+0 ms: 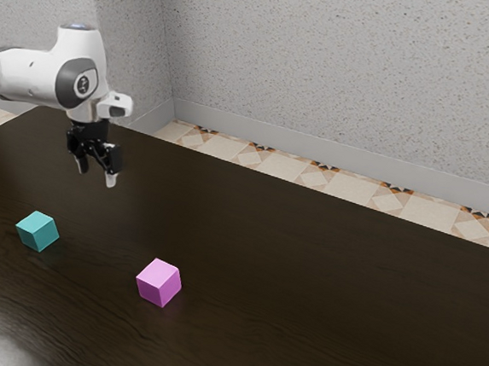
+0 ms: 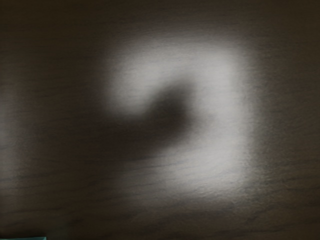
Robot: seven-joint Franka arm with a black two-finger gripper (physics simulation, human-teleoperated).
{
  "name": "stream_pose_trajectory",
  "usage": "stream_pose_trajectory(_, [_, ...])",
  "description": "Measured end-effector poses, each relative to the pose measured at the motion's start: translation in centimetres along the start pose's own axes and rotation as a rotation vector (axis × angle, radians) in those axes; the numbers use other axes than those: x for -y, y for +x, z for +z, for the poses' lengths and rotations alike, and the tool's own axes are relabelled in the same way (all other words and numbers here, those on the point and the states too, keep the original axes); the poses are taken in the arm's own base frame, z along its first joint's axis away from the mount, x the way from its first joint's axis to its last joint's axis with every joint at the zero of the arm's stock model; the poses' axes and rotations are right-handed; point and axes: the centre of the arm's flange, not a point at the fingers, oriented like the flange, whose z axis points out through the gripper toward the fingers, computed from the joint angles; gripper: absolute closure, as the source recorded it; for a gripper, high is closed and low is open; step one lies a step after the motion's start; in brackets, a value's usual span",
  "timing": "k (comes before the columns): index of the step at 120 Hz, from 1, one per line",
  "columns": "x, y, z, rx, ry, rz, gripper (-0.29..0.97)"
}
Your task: Pick up the blue block with one arm, and put the blue block on the pink block with one arm
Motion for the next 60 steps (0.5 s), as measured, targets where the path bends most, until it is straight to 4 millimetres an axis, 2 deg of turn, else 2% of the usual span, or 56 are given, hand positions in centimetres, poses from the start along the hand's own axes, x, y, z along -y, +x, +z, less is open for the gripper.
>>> stream_pose_trajectory(12, [2.5, -0.5, 1.2, 0.004, -0.005, 0.007, 0.00])
stream_pose_trajectory(24, [3.7, -1.7, 2.6, 0.013, -0.011, 0.021, 0.00])
stream_pose_trajectory(39, [4.7, -6.3, 4.5, 0.029, -0.029, 0.015, 0.00])
stream_pose_trajectory(51, [5.6, -9.2, 5.6, 0.033, -0.020, 0.012, 0.00])
stream_pose_trajectory(60, [6.5, -10.3, 6.1, 0.028, -0.001, 0.022, 0.00])
